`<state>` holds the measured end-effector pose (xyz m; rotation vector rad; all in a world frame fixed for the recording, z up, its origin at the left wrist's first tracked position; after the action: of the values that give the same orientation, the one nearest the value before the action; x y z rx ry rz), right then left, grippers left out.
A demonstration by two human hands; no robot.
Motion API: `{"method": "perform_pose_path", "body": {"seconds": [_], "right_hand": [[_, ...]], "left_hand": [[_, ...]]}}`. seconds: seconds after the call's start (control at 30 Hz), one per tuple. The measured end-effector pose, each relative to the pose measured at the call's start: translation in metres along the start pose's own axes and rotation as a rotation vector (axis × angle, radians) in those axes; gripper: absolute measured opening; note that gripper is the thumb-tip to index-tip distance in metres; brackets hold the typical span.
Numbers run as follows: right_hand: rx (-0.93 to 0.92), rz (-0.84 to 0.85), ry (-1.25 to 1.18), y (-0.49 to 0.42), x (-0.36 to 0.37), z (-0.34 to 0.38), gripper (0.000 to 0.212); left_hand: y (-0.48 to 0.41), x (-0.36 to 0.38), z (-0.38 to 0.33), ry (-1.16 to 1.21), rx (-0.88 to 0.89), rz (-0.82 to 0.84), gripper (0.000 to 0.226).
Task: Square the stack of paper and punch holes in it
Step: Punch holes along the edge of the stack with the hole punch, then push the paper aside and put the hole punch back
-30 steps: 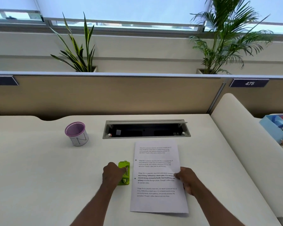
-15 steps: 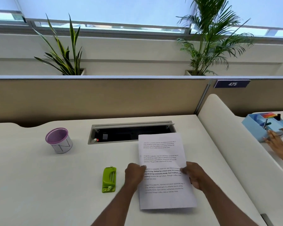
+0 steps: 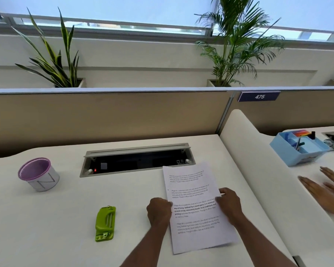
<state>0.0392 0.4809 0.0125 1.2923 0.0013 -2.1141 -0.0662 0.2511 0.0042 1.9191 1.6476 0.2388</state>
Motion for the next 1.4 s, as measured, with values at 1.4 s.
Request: {"method": "perform_pose_path", "body": {"seconds": [1.4], "right_hand": [[-0.547,0.060,0.488,0.145,0.154,0.123,0.050]], "left_hand": [[0.017,-0.158,0.016,-0.230,0.500,-0.490,0.025]]}}
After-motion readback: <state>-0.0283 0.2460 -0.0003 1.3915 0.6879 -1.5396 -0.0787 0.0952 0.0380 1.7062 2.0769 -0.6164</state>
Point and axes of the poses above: each hand's wrist, its own y-axis away from the middle knuckle, its own x-axis out of the palm, z = x × y, the point moved 4 cm from there along -y, towards the middle knuckle, and after that the axes turned 14 degrees about y, right-handed, at the moved point
